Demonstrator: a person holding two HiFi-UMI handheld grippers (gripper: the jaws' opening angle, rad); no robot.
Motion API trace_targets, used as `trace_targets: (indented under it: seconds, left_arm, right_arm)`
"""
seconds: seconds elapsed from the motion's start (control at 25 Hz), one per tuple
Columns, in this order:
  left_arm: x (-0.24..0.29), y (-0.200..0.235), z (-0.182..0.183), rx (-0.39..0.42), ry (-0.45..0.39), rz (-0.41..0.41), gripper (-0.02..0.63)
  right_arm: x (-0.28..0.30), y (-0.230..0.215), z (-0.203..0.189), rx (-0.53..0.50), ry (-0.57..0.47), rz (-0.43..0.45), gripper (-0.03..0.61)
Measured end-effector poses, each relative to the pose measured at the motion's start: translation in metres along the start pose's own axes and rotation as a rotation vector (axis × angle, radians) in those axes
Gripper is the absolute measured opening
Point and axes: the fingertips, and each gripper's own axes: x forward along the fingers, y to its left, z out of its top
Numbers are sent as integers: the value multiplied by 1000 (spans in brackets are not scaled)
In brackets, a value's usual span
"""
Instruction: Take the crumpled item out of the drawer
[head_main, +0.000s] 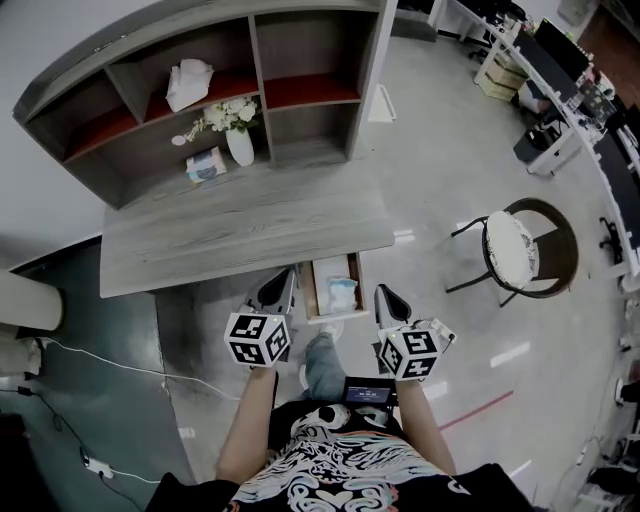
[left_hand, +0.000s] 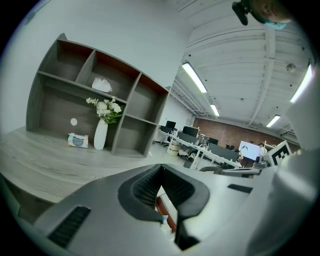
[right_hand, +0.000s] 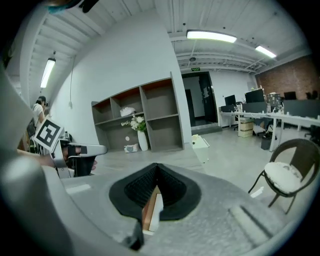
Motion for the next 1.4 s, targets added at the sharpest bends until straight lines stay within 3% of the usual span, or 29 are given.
trace_targets:
  seconds: [0.36,0.56,0.88,1.4]
  left_arm:
    - [11,6,-6,3,30,14,0]
    - [17,7,-18,13,66,26,0]
    - [33,15,-46,-34,125,14,0]
    - [56,32,-95,-3,270,25,0]
  right_arm:
    - [12,-1,-3,-97,24,3,5]
    - [20,-5,-13,-88,66,20,5]
    - [41,-13,-44,-104,172,27,5]
    - [76,-25,-82,-108,295,56,5]
